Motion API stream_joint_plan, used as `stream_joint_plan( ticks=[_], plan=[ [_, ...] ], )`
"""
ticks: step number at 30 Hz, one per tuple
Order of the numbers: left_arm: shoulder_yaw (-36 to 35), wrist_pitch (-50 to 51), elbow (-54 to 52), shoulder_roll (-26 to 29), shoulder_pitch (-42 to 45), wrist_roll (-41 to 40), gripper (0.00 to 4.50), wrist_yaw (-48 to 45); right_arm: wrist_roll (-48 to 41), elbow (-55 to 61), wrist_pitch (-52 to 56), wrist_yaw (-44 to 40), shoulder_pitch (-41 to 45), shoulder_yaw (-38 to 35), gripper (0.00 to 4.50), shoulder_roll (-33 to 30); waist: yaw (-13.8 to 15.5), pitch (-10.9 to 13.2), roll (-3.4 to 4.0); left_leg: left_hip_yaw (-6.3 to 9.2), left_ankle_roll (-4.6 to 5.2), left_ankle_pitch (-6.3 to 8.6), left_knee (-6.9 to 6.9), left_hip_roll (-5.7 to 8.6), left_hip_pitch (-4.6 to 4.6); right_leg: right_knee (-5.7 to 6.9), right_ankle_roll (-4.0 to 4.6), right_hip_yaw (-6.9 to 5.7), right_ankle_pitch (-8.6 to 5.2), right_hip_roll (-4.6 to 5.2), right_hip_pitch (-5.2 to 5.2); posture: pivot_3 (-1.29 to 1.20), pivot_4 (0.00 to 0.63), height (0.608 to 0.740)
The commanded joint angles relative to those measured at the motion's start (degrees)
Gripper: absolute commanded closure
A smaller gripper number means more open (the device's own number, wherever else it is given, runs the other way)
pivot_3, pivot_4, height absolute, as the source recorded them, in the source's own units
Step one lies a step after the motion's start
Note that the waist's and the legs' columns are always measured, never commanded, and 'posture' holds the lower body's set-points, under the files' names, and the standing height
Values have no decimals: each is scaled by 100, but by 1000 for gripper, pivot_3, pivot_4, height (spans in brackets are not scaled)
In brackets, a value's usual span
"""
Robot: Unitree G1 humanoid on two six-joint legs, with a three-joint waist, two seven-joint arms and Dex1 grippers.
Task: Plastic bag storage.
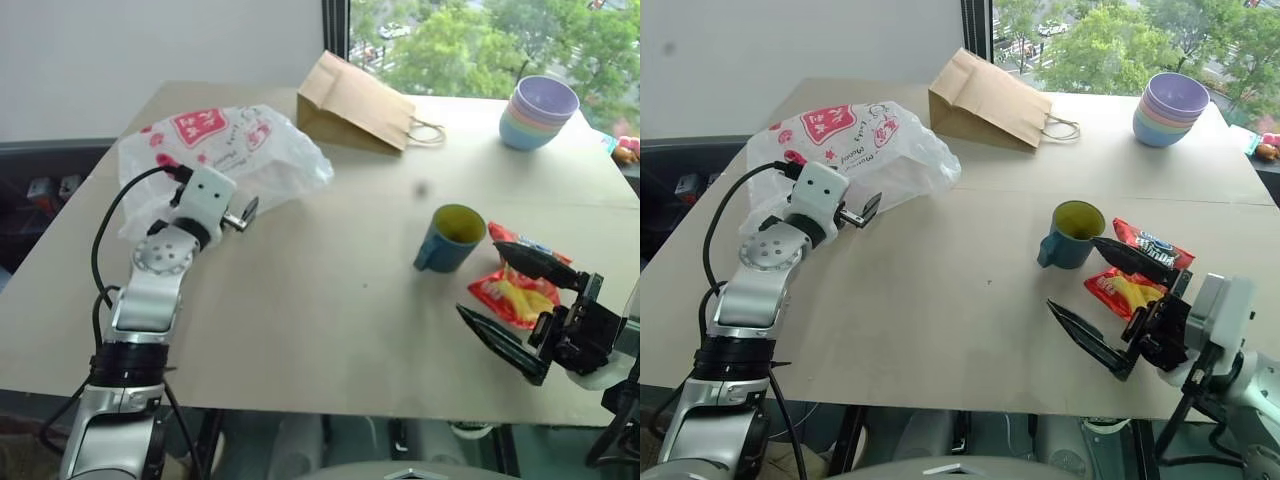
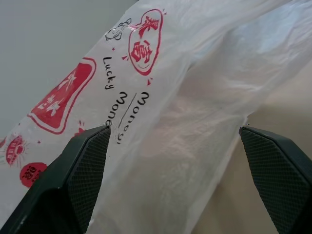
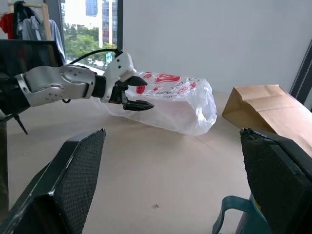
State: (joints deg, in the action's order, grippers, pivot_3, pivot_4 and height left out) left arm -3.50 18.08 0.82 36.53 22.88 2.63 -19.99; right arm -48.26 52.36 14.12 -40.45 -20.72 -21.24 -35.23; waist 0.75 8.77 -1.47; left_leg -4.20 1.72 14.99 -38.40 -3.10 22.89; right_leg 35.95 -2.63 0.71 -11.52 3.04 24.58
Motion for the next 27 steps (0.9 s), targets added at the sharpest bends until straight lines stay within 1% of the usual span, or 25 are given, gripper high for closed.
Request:
stream_joint_plan(
  ticks=[1,5,10,13,16,17,18,19,22,23,24,25,27],
  plan=[
    [53,-150,86,169,159,379,75,160,-147,138,-50,69,70,-93,0,-52,4,2,-4,0,0,0,0,0,0,0,0,0,0,0,0,0,150,740],
    [310,-244,433,271,343,811,75,246,-69,140,-96,33,17,-37,0,-19,15,3,-8,1,0,0,-1,0,0,0,-1,-1,0,0,-1,0,150,740],
    [692,-355,1231,159,865,1363,75,538,43,70,-185,-25,-63,-8,0,34,12,3,-12,2,0,0,-7,2,0,1,-2,0,1,0,-6,0,150,740],
    [894,-568,2189,12,1435,1617,75,862,129,-19,-224,-37,-71,2,0,63,16,4,-18,4,0,0,-7,2,0,2,-3,-1,1,-3,-6,0,150,740],
    [1006,-901,3312,-154,2070,1646,75,997,241,-45,-212,21,-41,105,0,89,14,7,-24,5,1,-1,-9,3,1,3,-4,-3,2,-4,-7,0,150,740],
    [984,-1004,3636,-194,2248,1594,596,1010,278,-45,-202,41,-29,134,0,95,7,7,-24,4,1,0,-9,3,1,3,-4,-2,2,-4,-6,0,150,740],
    [972,-1104,3906,-205,2400,1552,824,991,307,-44,-196,56,-34,149,0,103,6,7,-24,2,1,0,-8,3,2,2,-6,0,3,-4,-6,0,150,740],
    [966,-1200,4112,-199,2518,1533,1142,978,322,-41,-189,70,-36,152,0,106,2,9,-28,2,0,0,-8,3,2,2,-6,0,4,-4,-6,0,150,740],
    [855,-1413,4571,-101,2769,1427,2374,967,352,-26,-173,120,-60,136,0,96,-7,11,-31,2,0,0,-7,2,4,2,-22,0,13,-6,-4,0,150,740],
    [749,-1471,4663,-36,2837,1325,2859,930,368,-22,-167,144,-66,136,0,95,-5,11,-31,2,1,0,-6,2,3,2,-23,0,13,-6,-5,0,150,740],
    [651,-1499,4715,18,2888,1224,3232,886,386,-19,-165,164,-73,139,0,97,-6,12,-33,3,0,0,-6,2,4,2,-23,-1,13,-6,-4,0,150,740],
    [534,-1503,4735,47,2927,1080,3732,816,402,-16,-165,175,-82,143,0,101,-6,13,-35,3,1,0,-6,2,5,2,-23,-1,14,-6,-3,0,150,740],
    [330,-1488,4627,66,2935,791,4452,594,439,-27,-173,176,-99,153,0,104,2,14,-37,3,0,0,-6,1,6,2,-23,-2,14,-6,-3,0,150,740]
  ],
)
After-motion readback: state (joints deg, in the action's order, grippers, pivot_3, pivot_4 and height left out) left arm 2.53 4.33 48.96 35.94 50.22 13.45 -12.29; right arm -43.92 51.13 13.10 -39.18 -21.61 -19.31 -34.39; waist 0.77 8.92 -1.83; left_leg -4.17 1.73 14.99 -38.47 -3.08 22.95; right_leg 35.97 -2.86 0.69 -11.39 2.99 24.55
